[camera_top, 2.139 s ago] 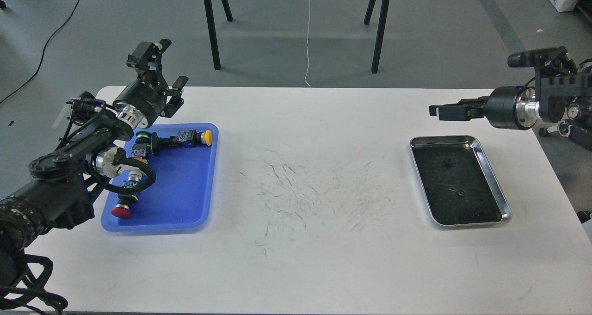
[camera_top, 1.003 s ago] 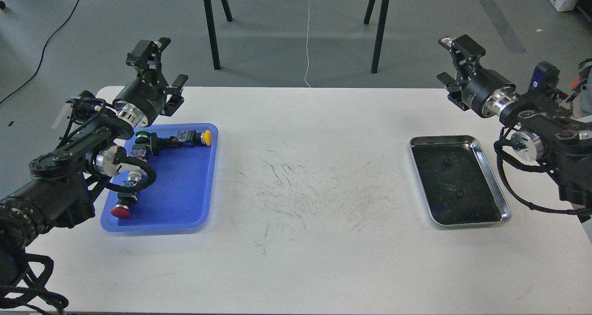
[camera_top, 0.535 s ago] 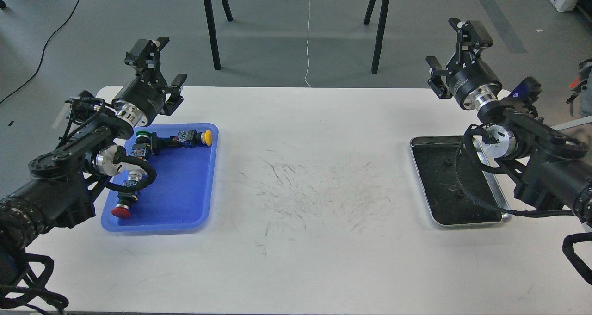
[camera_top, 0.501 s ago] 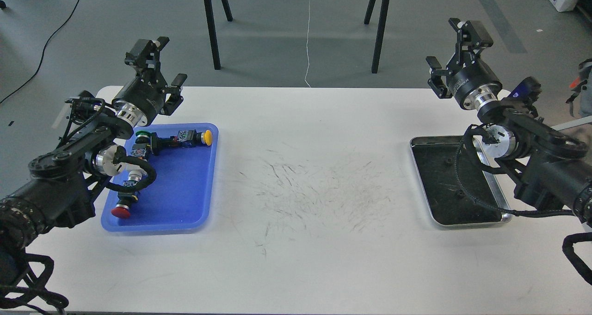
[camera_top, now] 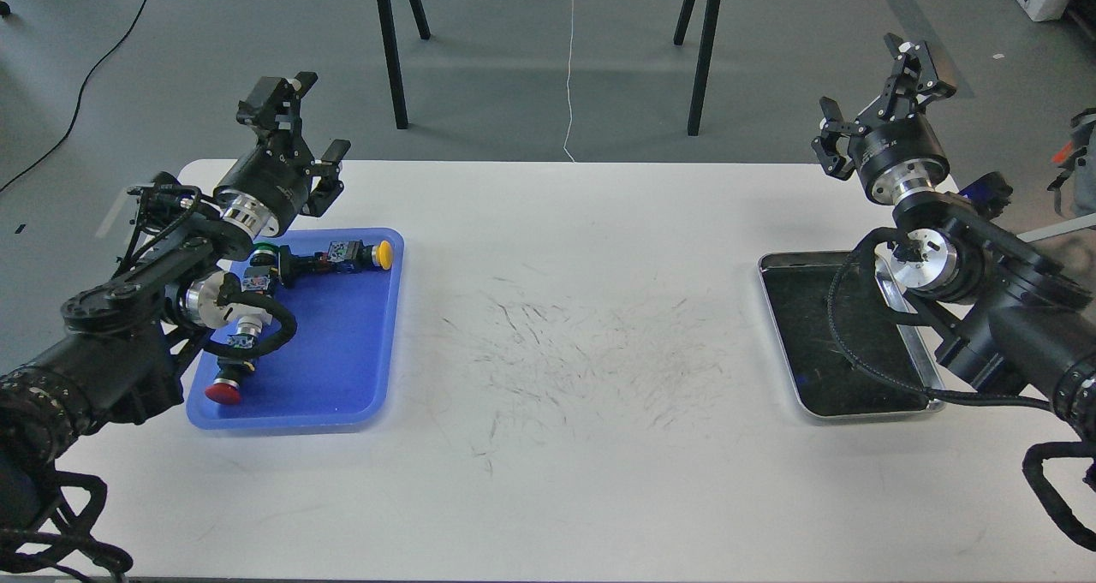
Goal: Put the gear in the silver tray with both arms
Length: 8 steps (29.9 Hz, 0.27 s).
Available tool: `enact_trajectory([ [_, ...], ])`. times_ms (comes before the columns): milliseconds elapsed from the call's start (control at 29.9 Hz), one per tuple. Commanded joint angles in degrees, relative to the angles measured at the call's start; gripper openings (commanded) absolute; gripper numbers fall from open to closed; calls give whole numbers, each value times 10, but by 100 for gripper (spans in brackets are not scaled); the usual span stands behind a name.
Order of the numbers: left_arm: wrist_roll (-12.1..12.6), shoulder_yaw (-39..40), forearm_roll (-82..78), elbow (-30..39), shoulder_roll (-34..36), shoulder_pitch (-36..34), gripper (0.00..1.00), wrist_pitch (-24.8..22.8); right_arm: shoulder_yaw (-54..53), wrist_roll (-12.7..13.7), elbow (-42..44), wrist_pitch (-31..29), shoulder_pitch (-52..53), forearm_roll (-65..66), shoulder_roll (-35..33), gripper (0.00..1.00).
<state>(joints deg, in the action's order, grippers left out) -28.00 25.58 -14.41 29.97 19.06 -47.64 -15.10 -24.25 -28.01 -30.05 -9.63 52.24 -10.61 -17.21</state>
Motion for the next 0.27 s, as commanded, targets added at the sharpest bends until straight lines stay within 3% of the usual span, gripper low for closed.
enact_trajectory([
  [0,0,1,1,0,-1,0,100,1,4,0,-13,0,-2,3,0,99],
  [234,0,1,1,0,-1,-2,100,1,3,0,-21,2,-5,4,0,99],
])
